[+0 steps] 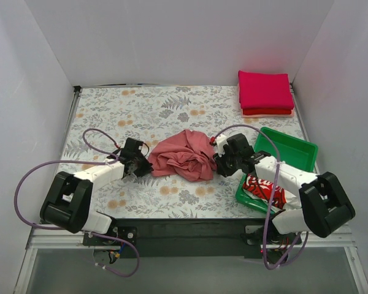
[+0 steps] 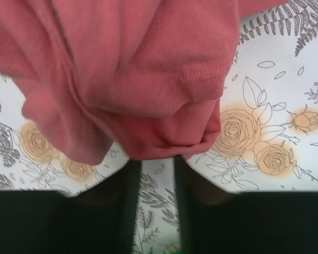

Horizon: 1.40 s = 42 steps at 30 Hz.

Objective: Fold and stack the t-shirts
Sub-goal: Flatten the tshirt out

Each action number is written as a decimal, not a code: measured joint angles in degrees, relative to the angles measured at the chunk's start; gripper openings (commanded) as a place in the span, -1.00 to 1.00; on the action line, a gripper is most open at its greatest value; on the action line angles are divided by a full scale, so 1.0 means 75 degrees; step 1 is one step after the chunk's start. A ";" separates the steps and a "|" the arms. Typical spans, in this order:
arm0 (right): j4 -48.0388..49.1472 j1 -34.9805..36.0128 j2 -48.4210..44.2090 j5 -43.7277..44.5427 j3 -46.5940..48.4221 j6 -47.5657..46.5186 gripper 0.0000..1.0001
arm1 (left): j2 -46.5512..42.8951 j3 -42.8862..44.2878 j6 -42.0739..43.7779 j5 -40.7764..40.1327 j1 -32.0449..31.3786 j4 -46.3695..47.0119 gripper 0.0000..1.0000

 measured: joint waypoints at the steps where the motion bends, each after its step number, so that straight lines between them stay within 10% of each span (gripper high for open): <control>1: 0.0015 0.0000 0.0140 0.0003 0.0087 0.0015 -0.82 | -0.0020 0.0044 0.0006 -0.0076 0.0000 -0.0082 -1.00; 9: 0.0134 0.0000 0.0254 0.1134 0.1075 0.0047 -0.97 | -0.0560 0.0903 0.0006 -0.0833 0.0000 -0.0723 -1.00; 24: 0.0134 0.0000 -0.3252 0.2532 0.2917 -0.0017 -0.97 | -0.3325 0.3806 0.1072 -0.1824 0.0000 -0.1061 -1.00; 42: -0.0370 0.0000 -0.4322 0.1218 0.6910 -0.0076 -0.97 | -0.5441 0.6811 0.2853 -0.1798 -0.0023 -0.0571 -1.00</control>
